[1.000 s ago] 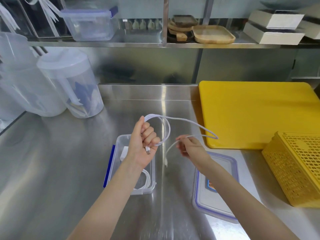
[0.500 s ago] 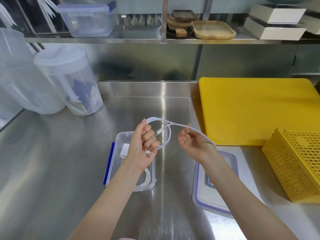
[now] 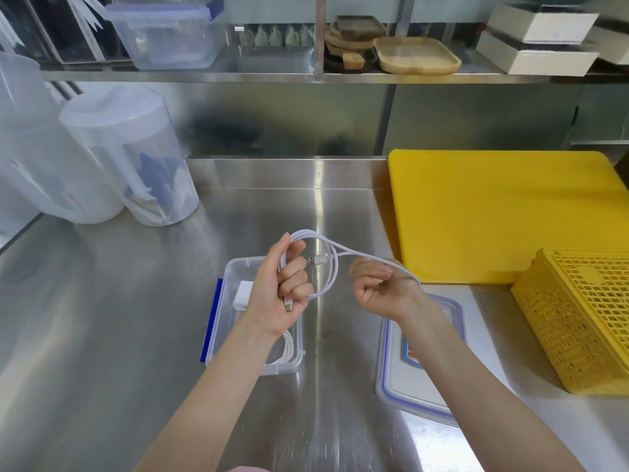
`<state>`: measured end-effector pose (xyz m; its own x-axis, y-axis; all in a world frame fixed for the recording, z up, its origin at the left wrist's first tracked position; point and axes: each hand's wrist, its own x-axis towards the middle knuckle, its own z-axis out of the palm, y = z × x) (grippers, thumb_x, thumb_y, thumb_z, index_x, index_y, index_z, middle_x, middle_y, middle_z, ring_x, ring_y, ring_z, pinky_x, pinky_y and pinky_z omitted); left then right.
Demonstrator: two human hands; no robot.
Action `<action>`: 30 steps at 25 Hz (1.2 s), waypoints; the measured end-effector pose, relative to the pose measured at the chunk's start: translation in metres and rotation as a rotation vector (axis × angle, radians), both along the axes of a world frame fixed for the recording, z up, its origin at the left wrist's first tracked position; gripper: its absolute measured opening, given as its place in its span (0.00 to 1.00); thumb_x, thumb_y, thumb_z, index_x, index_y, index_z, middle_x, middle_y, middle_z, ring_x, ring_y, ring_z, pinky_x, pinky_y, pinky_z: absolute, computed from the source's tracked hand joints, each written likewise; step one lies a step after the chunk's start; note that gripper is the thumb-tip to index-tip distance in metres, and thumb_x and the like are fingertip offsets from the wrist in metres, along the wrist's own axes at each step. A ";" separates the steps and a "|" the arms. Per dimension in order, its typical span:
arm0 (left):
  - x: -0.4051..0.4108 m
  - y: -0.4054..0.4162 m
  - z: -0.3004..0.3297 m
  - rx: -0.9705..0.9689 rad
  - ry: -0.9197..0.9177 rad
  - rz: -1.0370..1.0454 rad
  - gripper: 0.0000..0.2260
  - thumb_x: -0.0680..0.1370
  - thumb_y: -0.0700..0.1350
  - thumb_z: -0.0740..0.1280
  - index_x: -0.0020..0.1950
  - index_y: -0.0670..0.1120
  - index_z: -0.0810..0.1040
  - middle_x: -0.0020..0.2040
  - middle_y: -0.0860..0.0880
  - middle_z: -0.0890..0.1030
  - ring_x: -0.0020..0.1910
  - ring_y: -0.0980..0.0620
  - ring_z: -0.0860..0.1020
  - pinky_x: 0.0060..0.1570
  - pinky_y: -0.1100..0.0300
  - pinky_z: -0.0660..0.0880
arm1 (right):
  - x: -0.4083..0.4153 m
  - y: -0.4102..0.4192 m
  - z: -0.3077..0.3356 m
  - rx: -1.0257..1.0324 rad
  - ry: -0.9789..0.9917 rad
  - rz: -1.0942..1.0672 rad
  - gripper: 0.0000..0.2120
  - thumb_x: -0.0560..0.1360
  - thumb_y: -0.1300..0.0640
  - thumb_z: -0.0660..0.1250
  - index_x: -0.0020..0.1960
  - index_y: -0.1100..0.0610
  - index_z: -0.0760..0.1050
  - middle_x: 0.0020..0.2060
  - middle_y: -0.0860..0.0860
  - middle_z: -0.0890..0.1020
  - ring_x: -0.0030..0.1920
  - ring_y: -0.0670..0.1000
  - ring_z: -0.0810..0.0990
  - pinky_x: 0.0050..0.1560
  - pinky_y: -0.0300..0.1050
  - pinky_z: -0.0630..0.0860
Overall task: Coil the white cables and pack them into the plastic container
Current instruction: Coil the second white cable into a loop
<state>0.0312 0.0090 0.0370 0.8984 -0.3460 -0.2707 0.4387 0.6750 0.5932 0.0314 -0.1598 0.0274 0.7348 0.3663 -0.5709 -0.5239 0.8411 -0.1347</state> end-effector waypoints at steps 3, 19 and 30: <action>0.000 -0.001 -0.001 -0.047 0.001 -0.027 0.12 0.70 0.51 0.62 0.33 0.47 0.81 0.18 0.52 0.61 0.16 0.55 0.53 0.12 0.71 0.55 | 0.000 0.000 -0.003 -0.007 -0.020 0.057 0.12 0.70 0.67 0.51 0.33 0.52 0.59 0.12 0.50 0.65 0.12 0.47 0.64 0.16 0.35 0.60; 0.008 -0.007 -0.014 0.293 -0.062 -0.033 0.21 0.78 0.54 0.57 0.34 0.49 0.84 0.36 0.51 0.85 0.36 0.57 0.83 0.33 0.66 0.79 | 0.007 0.000 0.001 -0.179 -0.111 -0.007 0.14 0.71 0.66 0.54 0.29 0.55 0.62 0.12 0.48 0.64 0.13 0.44 0.64 0.17 0.31 0.61; 0.007 -0.021 -0.015 0.518 -0.199 0.210 0.19 0.79 0.54 0.56 0.31 0.49 0.74 0.29 0.56 0.80 0.34 0.55 0.79 0.31 0.62 0.77 | -0.012 0.042 -0.015 -0.789 -0.393 0.279 0.13 0.76 0.60 0.55 0.36 0.54 0.74 0.29 0.49 0.75 0.29 0.44 0.72 0.33 0.38 0.69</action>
